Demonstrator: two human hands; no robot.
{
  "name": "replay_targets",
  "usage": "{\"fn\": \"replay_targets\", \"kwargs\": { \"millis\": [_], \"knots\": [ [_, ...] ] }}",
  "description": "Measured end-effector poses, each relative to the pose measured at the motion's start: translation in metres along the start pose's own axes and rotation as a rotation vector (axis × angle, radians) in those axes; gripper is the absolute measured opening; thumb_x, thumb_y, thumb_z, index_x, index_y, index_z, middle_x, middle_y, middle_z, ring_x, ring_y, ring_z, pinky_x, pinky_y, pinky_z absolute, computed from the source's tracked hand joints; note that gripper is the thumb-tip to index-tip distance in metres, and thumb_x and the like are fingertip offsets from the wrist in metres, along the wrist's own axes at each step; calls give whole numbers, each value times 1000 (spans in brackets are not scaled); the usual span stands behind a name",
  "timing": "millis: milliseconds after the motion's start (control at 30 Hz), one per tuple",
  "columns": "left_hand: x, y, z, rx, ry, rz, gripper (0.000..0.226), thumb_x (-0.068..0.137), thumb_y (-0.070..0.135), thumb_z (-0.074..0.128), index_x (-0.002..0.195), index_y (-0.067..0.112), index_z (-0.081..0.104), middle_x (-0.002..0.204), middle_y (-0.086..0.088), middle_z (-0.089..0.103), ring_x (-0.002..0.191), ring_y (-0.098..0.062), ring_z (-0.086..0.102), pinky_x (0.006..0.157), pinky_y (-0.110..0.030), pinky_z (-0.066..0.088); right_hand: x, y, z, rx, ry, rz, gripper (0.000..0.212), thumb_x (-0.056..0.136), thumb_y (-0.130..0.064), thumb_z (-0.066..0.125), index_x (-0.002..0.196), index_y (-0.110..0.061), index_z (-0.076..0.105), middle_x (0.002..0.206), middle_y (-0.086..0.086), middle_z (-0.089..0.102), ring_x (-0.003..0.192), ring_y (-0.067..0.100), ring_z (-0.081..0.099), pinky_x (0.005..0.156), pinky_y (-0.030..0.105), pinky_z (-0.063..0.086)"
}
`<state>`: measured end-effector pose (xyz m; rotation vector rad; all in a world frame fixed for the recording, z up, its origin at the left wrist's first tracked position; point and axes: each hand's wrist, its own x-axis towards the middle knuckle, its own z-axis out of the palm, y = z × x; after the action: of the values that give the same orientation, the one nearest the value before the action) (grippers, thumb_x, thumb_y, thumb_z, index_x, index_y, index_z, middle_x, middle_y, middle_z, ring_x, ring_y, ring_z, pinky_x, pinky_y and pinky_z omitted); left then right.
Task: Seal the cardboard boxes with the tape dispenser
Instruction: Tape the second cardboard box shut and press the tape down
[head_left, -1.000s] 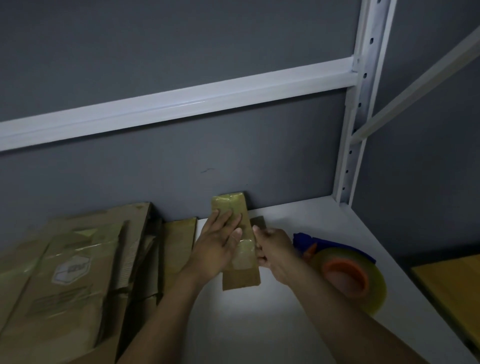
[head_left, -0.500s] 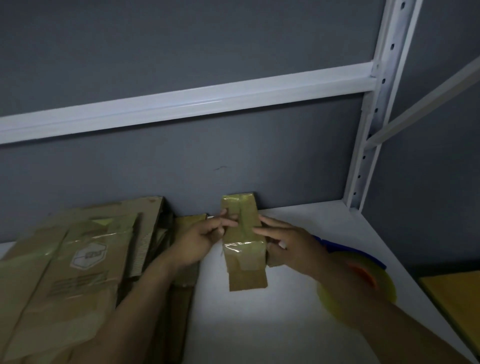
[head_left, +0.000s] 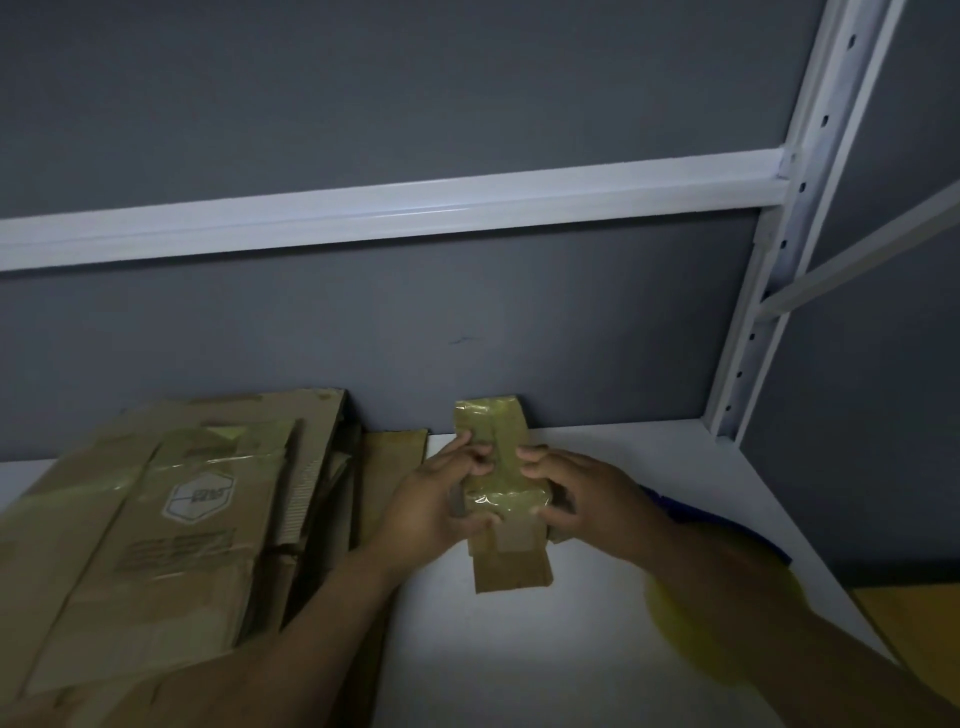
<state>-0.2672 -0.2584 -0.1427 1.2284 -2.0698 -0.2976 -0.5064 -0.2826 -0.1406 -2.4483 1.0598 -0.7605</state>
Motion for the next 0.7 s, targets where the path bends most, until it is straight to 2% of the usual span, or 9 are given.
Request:
{"fn": "replay_targets", "kwargs": {
  "millis": [100,167,233,300,367,433,500,600,700],
  "knots": [
    [1,3,-6,-86,-67,-42,81,56,69,74,120,20,61,135,32,42,138,15,19,107,-4,20,-3,-7,-9,232,-167,104,60,81,-25,74,134,-29,46,137,-35,33,110,-7,52,84,15,49],
    [3,7,-10,-85,-71,-91,70,67,71,63,119,23,62,133,31,44,135,18,20,107,-6,22,0,-10,-12,298,-175,143,42,88,-25,66,127,-30,51,134,-32,38,107,-10,50,82,13,46],
    [5,13,-9,-9,-20,-91,62,73,68,52,111,21,66,130,24,51,129,19,26,103,-4,24,8,-15,-8,236,-53,141,19,92,-30,59,110,-23,58,127,-23,46,109,-9,48,87,16,42],
    [6,18,-4,85,39,-31,58,72,64,63,103,16,68,125,15,58,121,16,32,92,4,25,13,-18,4,144,50,122,21,90,-35,61,96,-16,55,120,-12,47,102,4,53,82,25,46],
    [5,17,2,104,68,-10,54,69,55,75,100,12,68,121,11,61,119,14,33,90,4,29,12,-21,17,94,95,128,29,86,-37,66,96,-14,51,120,-5,44,97,12,53,78,29,49],
    [4,14,5,90,47,-30,53,67,48,80,103,11,67,123,9,61,123,12,33,94,0,31,9,-21,27,87,113,120,34,87,-35,65,106,-8,55,125,-3,43,102,12,52,81,22,48],
    [3,9,2,77,-6,-31,54,69,44,81,109,10,66,129,8,58,132,10,27,99,1,24,4,-20,28,130,111,107,37,91,-33,56,114,-4,58,129,-3,45,109,11,51,85,7,40],
    [1,1,-8,-25,-97,-24,57,76,43,74,123,13,63,139,19,46,140,10,18,107,-3,21,1,-12,15,188,25,84,31,98,-19,50,129,-16,56,137,-16,42,122,1,43,94,0,29],
    [-1,-4,-16,-130,-217,-80,51,85,22,72,133,20,55,143,24,37,143,9,14,112,-7,17,-2,1,1,242,-126,83,38,98,-15,50,129,-37,48,135,-36,33,130,-2,35,108,16,29]
  ]
}}
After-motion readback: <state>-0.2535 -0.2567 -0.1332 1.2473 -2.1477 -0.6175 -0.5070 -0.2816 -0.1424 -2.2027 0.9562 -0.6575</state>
